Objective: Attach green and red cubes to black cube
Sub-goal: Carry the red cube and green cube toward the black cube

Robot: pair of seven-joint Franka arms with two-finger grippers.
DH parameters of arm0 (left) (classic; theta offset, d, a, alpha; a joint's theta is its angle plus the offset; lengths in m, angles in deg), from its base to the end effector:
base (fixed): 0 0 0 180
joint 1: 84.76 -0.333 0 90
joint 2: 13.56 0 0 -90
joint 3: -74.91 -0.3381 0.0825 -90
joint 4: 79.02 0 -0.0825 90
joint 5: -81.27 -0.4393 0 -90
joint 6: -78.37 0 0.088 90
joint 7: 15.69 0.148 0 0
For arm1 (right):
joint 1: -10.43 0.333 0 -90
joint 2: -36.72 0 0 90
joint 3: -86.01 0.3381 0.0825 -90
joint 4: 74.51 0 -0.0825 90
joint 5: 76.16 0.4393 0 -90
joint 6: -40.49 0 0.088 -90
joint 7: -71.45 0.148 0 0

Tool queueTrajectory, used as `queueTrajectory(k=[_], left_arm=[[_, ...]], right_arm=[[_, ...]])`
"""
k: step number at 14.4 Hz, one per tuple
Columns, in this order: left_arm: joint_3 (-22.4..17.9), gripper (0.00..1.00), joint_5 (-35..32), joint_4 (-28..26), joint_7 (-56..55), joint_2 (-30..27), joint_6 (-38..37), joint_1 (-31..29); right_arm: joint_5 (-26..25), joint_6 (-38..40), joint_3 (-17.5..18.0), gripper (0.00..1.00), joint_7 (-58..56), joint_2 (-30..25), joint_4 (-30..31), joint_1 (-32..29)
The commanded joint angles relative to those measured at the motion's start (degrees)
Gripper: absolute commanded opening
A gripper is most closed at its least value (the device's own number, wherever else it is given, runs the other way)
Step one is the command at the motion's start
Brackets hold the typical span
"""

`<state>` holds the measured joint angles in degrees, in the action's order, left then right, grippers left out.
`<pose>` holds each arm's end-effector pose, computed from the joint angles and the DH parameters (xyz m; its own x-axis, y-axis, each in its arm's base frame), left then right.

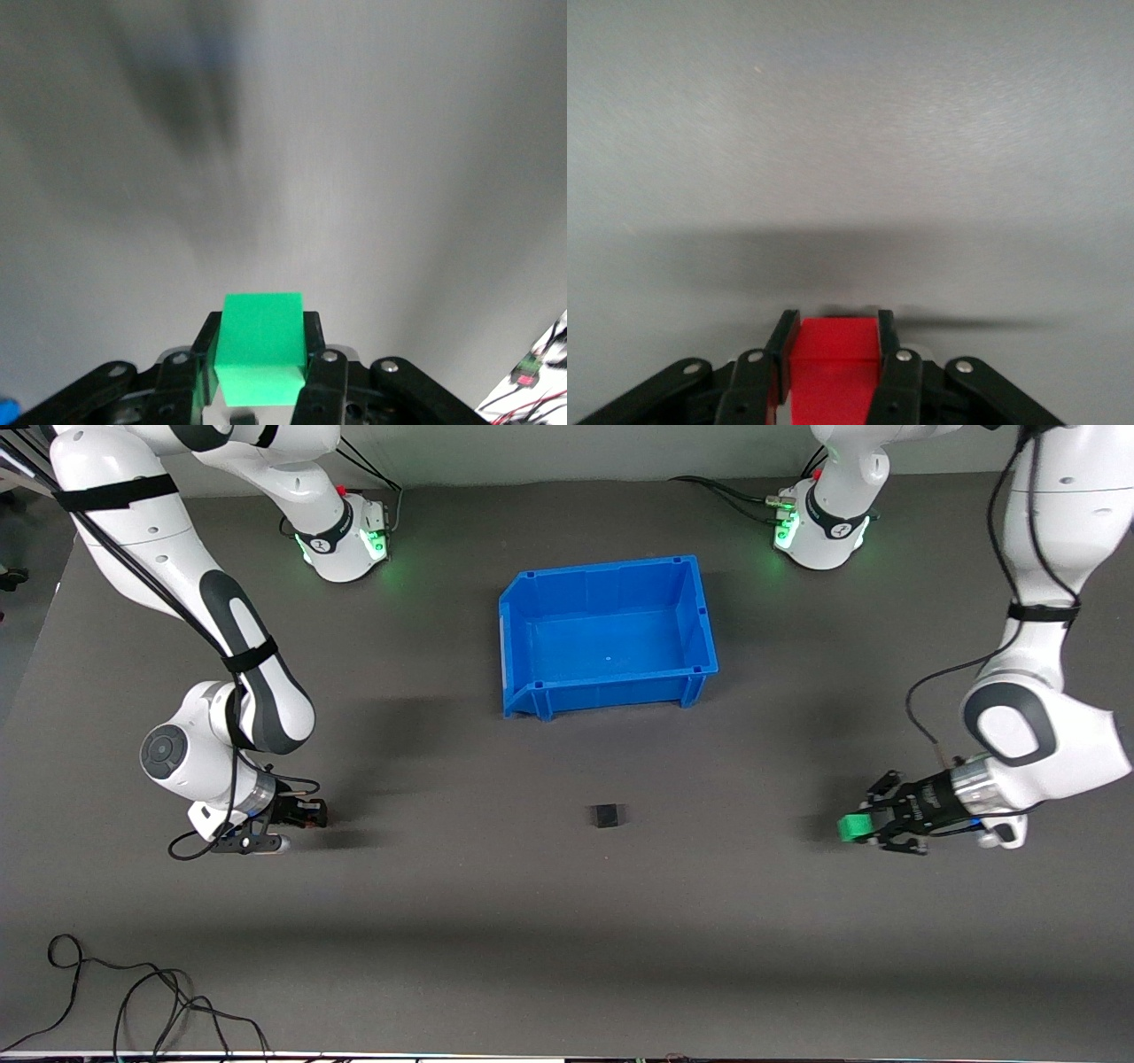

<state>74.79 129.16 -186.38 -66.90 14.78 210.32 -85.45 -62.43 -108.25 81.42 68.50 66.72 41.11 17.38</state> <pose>0.6896 -0.0283 0.1929 0.1010 0.8354 -0.5404 0.9879 -0.0200 0.1537 0.6524 0.0260 0.1267 0.9936 -0.0992 0.0549 -0.0938 -0.9913 -0.0926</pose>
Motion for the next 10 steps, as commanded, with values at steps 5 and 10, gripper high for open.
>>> queueTrajectory(k=[5, 10], left_arm=[[-1.37, 0.19, -1.12, 8.56, -14.94, 5.92, 3.47, 17.03], [-1.28, 0.19, -2.45, 10.94, -22.79, 10.14, 9.55, 26.00]], right_arm=[[1.56, 0.29, -0.07, 0.00, 25.87, -1.61, -1.36, 5.70], [1.82, 1.08, -0.07, 0.00, 60.22, 0.23, -7.85, 13.77]])
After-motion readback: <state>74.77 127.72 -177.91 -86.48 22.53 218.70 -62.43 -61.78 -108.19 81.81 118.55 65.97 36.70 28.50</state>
